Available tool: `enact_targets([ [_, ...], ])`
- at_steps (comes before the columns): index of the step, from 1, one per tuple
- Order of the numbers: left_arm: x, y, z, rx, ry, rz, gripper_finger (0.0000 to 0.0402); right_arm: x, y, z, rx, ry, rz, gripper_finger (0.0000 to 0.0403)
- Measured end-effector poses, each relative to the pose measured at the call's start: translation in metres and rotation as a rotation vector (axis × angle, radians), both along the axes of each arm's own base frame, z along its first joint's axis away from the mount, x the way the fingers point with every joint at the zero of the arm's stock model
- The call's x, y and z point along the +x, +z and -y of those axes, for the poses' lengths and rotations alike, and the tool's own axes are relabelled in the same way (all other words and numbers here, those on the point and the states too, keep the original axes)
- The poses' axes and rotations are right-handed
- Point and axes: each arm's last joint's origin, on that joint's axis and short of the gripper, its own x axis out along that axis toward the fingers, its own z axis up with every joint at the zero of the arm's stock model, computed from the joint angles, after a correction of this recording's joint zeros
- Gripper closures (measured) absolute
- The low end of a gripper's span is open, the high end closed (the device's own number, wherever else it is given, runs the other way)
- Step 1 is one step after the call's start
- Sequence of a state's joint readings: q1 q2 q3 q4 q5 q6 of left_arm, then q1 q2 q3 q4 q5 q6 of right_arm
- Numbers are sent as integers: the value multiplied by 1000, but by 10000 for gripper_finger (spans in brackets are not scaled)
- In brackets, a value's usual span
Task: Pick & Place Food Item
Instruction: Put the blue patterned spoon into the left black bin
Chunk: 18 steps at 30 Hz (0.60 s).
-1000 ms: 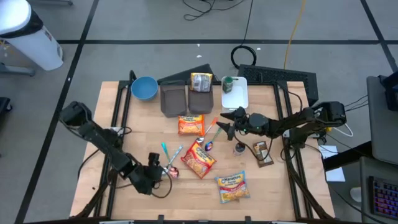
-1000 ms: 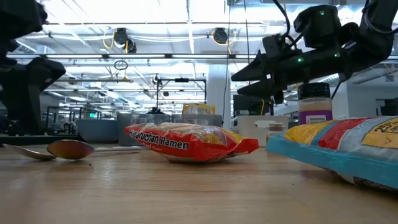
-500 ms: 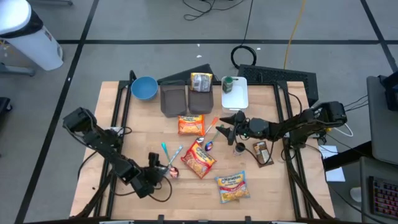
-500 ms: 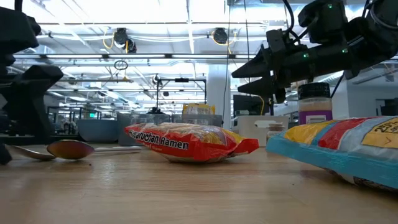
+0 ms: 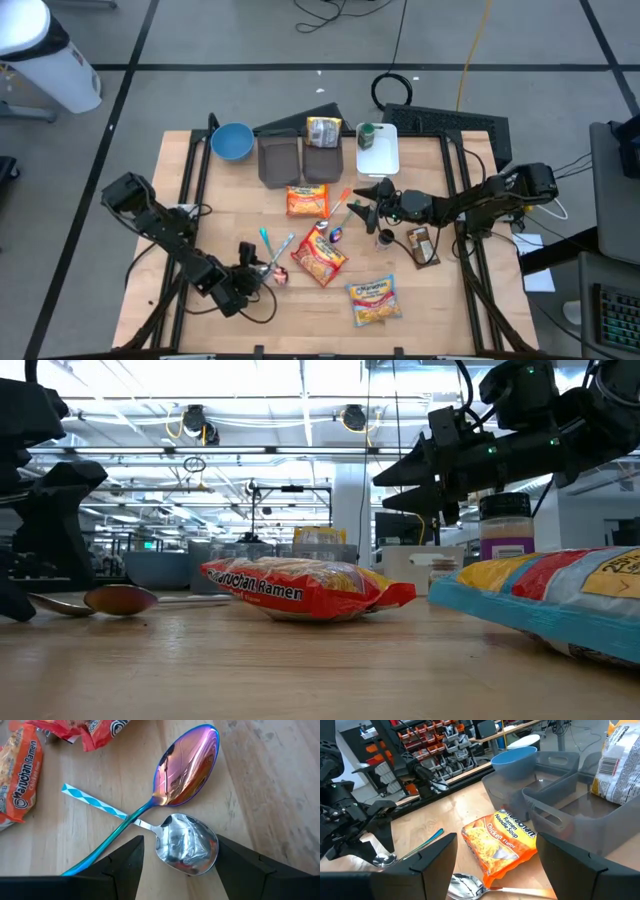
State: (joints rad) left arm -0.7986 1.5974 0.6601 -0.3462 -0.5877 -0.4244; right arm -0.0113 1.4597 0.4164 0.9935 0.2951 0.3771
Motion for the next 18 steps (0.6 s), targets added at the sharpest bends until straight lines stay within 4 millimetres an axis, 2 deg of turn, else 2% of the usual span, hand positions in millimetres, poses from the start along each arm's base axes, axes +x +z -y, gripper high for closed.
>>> enact_targets([
  [18,3,0,-4,-8,14,-11,163,0,0,0,-4,0,-1,138],
])
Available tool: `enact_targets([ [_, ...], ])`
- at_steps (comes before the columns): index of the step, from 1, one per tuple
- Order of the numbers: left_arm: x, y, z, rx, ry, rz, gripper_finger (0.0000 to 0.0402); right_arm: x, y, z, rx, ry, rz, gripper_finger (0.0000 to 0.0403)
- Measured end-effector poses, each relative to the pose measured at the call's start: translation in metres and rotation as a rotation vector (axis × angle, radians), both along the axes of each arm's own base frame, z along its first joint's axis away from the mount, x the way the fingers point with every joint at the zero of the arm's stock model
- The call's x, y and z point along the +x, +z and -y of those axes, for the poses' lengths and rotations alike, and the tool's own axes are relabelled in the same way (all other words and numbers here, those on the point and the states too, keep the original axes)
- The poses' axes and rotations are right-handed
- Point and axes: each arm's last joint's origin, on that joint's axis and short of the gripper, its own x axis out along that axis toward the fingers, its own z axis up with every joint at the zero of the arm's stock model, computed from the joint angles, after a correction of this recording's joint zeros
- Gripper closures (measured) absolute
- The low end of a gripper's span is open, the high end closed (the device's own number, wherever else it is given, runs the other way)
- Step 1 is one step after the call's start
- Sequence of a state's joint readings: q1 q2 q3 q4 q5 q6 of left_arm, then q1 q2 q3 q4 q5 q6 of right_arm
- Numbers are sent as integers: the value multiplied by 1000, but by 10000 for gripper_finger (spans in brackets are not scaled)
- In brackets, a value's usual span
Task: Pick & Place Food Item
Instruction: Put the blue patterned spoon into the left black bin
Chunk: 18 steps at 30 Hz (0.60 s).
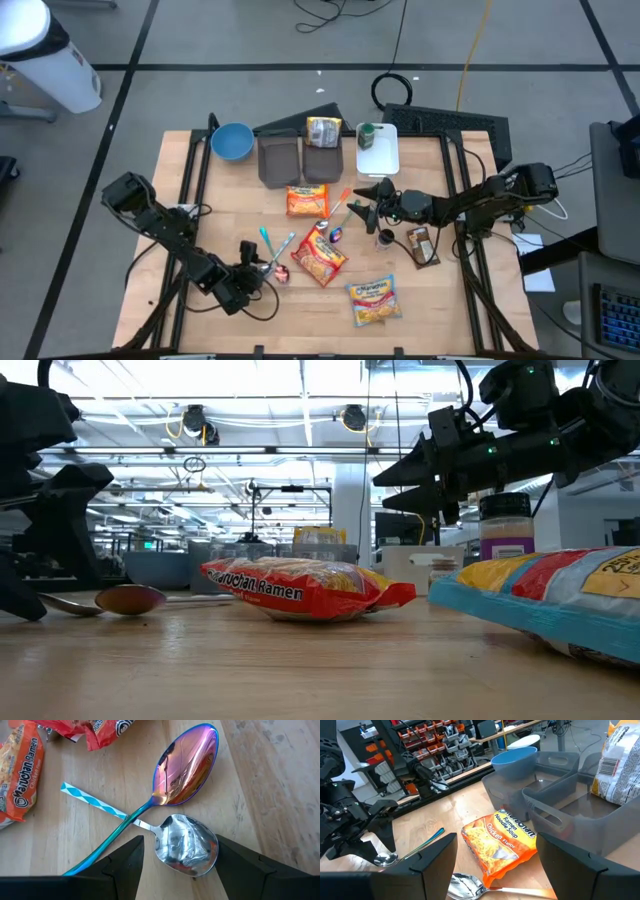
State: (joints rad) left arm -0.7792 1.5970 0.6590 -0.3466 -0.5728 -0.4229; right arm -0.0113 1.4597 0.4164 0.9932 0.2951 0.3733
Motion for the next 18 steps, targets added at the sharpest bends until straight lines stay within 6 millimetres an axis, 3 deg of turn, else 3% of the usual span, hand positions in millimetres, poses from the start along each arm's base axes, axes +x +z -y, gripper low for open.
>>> enact_targets([
  [10,0,0,0,6,-7,-2,167,0,0,0,0,0,0,138],
  [18,0,-1,0,14,-17,-11,243,0,0,0,0,0,0,138],
])
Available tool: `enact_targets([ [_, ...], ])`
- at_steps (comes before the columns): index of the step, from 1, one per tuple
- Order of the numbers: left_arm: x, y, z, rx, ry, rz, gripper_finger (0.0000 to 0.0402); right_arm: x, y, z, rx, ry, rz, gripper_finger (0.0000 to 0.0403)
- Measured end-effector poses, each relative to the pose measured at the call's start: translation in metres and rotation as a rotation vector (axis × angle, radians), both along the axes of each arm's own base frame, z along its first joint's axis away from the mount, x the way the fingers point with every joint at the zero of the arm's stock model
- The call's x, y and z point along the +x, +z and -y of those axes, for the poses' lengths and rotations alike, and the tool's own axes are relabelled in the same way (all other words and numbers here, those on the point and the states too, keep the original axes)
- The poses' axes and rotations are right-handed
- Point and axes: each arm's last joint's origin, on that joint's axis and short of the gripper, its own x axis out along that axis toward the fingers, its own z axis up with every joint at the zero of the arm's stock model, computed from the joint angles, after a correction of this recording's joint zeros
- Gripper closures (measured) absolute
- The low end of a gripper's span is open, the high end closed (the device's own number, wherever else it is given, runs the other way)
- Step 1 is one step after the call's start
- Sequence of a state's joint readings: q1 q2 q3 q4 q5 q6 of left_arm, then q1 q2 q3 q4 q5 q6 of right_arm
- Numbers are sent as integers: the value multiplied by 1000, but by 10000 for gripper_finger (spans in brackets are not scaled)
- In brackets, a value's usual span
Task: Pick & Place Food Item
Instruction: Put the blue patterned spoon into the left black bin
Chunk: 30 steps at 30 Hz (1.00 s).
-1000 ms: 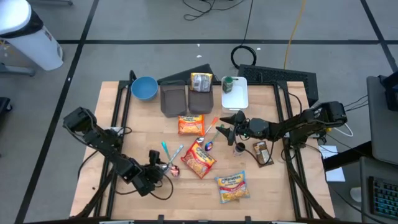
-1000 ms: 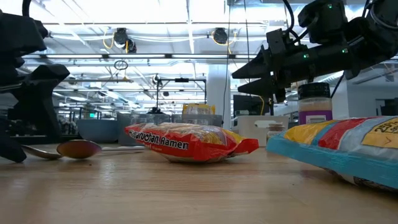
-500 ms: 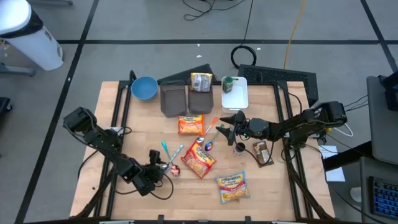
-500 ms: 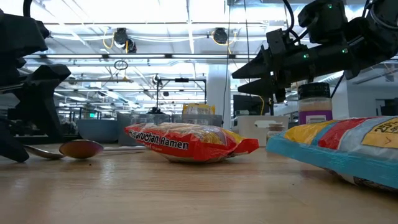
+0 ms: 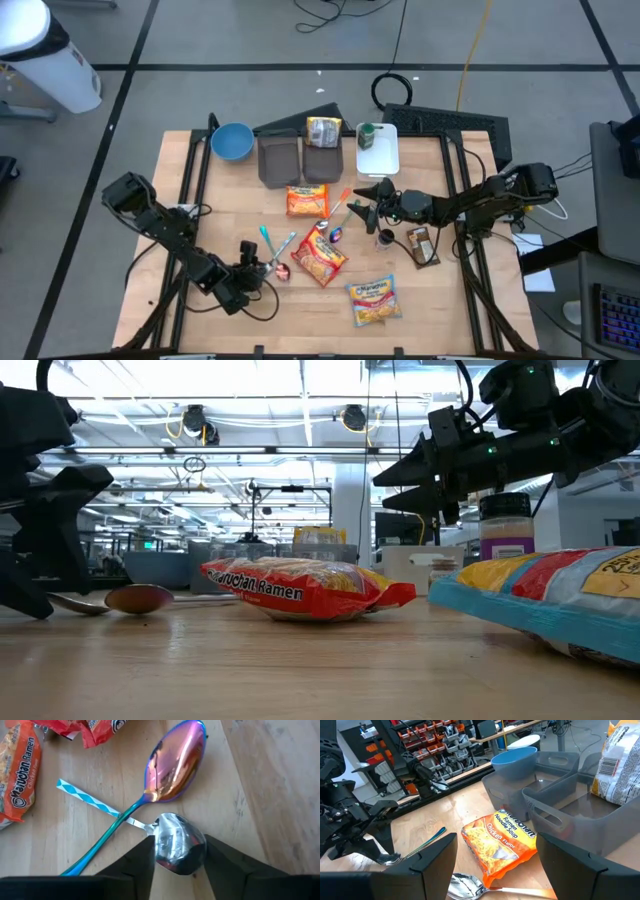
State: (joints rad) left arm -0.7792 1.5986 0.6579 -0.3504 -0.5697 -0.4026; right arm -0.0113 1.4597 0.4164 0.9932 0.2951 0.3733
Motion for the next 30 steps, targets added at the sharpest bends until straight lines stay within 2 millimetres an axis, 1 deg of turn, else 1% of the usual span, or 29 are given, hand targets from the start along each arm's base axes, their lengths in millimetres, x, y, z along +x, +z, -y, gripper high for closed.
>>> enact_targets([
  [4,0,0,0,1,-13,-9,276,0,0,0,0,0,0,138],
  [14,0,0,0,-14,-6,-14,329,0,0,0,7,-1,2,138],
  [22,0,0,0,5,4,3,391,0,0,0,17,-2,11,138],
  [28,0,0,0,4,6,10,387,0,0,0,33,-4,15,138],
  [30,0,0,0,0,11,12,393,0,0,0,38,-5,17,138],
])
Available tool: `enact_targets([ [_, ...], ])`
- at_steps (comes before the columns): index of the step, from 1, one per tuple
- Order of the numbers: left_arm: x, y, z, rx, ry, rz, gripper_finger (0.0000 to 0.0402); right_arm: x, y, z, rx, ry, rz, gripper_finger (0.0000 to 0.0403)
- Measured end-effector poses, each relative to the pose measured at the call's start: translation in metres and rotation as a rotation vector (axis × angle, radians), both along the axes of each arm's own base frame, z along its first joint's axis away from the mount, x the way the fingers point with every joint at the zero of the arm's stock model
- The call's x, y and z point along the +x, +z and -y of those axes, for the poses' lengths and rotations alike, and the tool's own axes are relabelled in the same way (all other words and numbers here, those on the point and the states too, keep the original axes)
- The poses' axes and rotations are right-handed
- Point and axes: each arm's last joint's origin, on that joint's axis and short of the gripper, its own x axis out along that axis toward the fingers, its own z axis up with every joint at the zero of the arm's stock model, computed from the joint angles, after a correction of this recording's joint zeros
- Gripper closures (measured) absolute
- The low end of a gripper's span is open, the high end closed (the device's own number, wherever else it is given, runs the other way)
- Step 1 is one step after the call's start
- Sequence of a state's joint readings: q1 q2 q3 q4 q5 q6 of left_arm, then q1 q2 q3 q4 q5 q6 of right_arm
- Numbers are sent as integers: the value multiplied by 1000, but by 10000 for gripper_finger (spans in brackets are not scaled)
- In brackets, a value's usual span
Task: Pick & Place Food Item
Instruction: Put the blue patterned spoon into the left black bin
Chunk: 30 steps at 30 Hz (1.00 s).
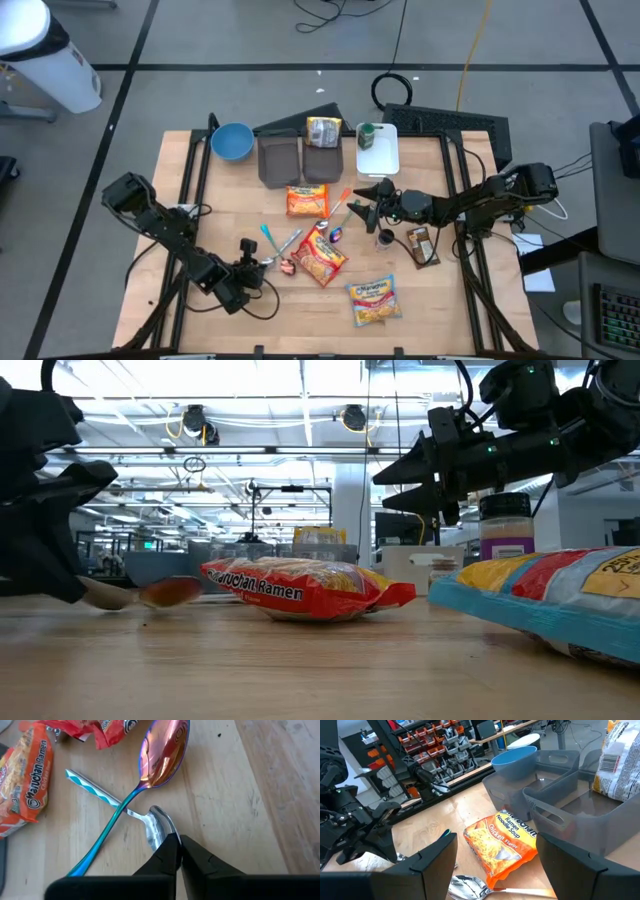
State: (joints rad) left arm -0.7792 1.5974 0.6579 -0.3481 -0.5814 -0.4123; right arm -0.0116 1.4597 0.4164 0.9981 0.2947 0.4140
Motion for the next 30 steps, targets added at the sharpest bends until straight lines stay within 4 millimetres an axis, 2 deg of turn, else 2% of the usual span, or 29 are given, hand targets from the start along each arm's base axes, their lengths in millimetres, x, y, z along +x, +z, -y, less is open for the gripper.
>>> enact_targets([
  [9,-7,9,-1,-108,25,-57,397,0,3,1,45,-27,50,138],
  [20,-49,48,-9,-190,96,-91,398,1,13,1,38,-21,149,138],
  [30,-63,70,-15,-315,91,-77,397,1,13,1,16,-21,142,138],
])
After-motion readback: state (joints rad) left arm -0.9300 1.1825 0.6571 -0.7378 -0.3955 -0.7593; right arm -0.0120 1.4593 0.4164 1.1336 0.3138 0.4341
